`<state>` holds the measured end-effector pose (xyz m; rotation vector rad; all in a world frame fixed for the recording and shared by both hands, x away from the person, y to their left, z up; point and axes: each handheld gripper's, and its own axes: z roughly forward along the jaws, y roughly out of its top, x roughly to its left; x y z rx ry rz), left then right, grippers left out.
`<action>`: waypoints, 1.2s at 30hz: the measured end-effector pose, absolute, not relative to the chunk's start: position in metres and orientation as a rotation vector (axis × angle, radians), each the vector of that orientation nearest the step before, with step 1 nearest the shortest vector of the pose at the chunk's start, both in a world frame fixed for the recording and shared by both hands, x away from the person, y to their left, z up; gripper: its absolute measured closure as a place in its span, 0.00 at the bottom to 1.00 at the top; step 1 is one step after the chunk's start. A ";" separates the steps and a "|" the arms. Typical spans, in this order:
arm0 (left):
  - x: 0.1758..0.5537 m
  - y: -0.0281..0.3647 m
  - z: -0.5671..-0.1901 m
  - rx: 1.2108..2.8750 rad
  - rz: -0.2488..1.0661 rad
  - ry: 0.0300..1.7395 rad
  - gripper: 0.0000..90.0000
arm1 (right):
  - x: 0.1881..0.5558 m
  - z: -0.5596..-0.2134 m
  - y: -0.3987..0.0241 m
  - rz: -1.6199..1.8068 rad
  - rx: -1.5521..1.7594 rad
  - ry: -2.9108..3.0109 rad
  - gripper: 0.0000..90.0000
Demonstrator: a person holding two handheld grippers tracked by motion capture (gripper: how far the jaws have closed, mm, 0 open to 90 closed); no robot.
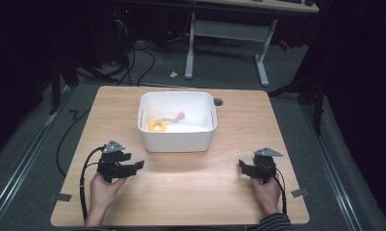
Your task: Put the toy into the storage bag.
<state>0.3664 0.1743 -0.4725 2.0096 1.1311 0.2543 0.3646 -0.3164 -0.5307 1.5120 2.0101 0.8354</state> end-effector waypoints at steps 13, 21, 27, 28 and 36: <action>0.368 0.171 -0.486 2.001 0.202 1.142 0.40 | 0.365 -0.531 -0.316 0.835 1.510 2.011 0.30; 0.369 0.168 -0.494 2.004 0.185 1.153 0.39 | 0.365 -0.531 -0.316 0.836 1.510 2.011 0.30; 0.367 0.159 -0.500 2.065 0.238 1.147 0.37 | 0.365 -0.531 -0.316 0.836 1.510 2.012 0.30; 0.367 0.159 -0.501 2.069 0.238 1.145 0.37 | 0.365 -0.531 -0.316 0.836 1.510 2.011 0.30; 0.368 0.152 -0.509 2.096 0.271 1.148 0.36 | 0.364 -0.531 -0.316 0.836 1.509 2.012 0.30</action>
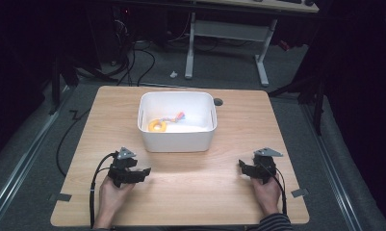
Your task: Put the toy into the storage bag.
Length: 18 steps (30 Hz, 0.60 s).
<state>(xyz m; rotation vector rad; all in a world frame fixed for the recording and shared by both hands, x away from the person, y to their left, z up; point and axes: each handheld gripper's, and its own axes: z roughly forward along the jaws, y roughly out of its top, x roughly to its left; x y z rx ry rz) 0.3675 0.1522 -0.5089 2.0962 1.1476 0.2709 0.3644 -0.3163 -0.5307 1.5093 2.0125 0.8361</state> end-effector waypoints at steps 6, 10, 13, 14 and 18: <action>0.367 0.145 -0.515 2.130 0.328 1.139 0.34 | 0.364 -0.531 -0.316 0.836 1.509 2.013 0.30; 0.367 0.142 -0.518 2.127 0.343 1.129 0.33 | 0.364 -0.531 -0.316 0.836 1.508 2.013 0.30; 0.367 0.138 -0.521 2.122 0.355 1.125 0.33 | 0.364 -0.531 -0.316 0.837 1.509 2.013 0.30; 0.368 0.138 -0.521 2.124 0.356 1.123 0.33 | 0.364 -0.531 -0.316 0.836 1.508 2.014 0.30; 0.368 0.132 -0.525 2.141 0.381 1.111 0.33 | 0.364 -0.531 -0.316 0.837 1.509 2.013 0.30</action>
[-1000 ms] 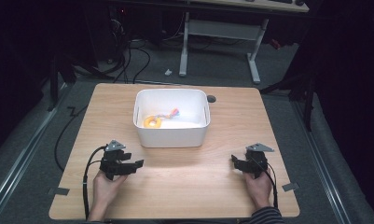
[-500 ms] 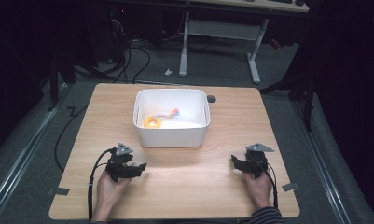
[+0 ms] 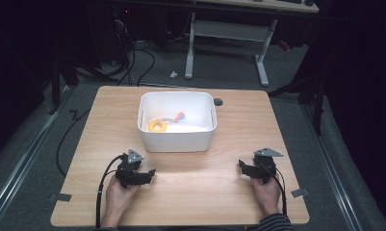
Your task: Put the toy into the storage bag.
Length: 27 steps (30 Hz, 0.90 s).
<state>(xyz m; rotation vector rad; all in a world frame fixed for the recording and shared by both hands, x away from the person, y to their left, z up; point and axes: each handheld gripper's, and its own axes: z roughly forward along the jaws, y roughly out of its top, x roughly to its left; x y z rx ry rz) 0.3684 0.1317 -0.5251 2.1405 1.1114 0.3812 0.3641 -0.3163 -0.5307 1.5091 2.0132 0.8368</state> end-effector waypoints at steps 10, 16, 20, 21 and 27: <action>0.368 0.121 -0.529 2.146 0.409 1.081 0.33 | 0.364 -0.531 -0.316 0.837 1.509 2.014 0.30; 0.369 0.116 -0.531 2.149 0.427 1.065 0.32 | 0.364 -0.531 -0.316 0.836 1.508 2.014 0.30; 0.369 0.116 -0.532 2.138 0.432 1.057 0.31 | 0.364 -0.531 -0.316 0.836 1.508 2.014 0.30; 0.369 0.116 -0.533 2.133 0.434 1.054 0.30 | 0.364 -0.531 -0.316 0.836 1.508 2.014 0.30; 0.368 0.116 -0.536 2.101 0.454 1.051 0.28 | 0.364 -0.531 -0.316 0.836 1.507 2.014 0.30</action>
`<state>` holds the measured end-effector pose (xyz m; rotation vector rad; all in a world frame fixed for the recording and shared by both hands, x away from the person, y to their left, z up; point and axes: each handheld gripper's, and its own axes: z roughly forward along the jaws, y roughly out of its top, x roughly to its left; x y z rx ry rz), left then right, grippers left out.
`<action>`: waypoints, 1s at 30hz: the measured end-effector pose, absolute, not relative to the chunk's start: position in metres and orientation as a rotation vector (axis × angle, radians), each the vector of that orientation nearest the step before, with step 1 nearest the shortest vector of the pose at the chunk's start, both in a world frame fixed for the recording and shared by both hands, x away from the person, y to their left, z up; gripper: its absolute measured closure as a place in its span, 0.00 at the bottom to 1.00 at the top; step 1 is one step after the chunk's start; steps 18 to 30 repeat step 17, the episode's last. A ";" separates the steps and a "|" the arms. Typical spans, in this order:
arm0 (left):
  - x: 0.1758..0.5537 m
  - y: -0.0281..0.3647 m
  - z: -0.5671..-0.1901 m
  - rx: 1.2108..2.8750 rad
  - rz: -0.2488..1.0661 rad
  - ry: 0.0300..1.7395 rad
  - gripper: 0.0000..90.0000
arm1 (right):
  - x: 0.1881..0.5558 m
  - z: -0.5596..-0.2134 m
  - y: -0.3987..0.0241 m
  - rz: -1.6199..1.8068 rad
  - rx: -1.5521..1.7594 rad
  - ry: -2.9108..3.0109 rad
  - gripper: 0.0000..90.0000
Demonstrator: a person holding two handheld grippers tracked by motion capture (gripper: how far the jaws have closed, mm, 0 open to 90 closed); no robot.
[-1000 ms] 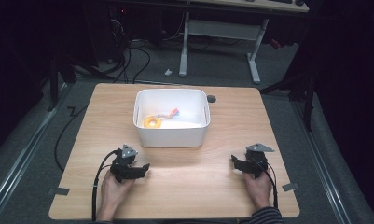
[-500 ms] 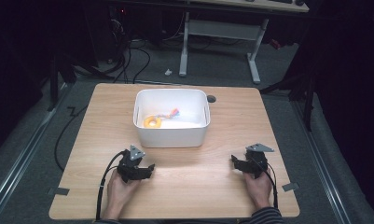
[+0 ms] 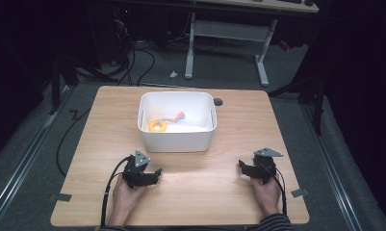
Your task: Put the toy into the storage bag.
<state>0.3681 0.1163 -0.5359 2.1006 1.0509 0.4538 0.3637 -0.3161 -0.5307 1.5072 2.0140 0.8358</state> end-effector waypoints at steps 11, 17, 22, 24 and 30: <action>0.369 0.117 -0.536 2.092 0.459 1.070 0.29 | 0.363 -0.531 -0.316 0.837 1.503 2.022 0.30; 0.369 0.118 -0.536 2.090 0.460 1.073 0.29 | 0.362 -0.531 -0.316 0.836 1.503 2.019 0.30; 0.369 0.118 -0.536 2.090 0.460 1.073 0.29 | 0.362 -0.531 -0.316 0.836 1.503 2.019 0.30; 0.369 0.118 -0.536 2.090 0.460 1.073 0.29 | 0.362 -0.531 -0.316 0.836 1.503 2.019 0.30; 0.369 0.118 -0.536 2.090 0.460 1.073 0.29 | 0.362 -0.531 -0.316 0.836 1.503 2.019 0.30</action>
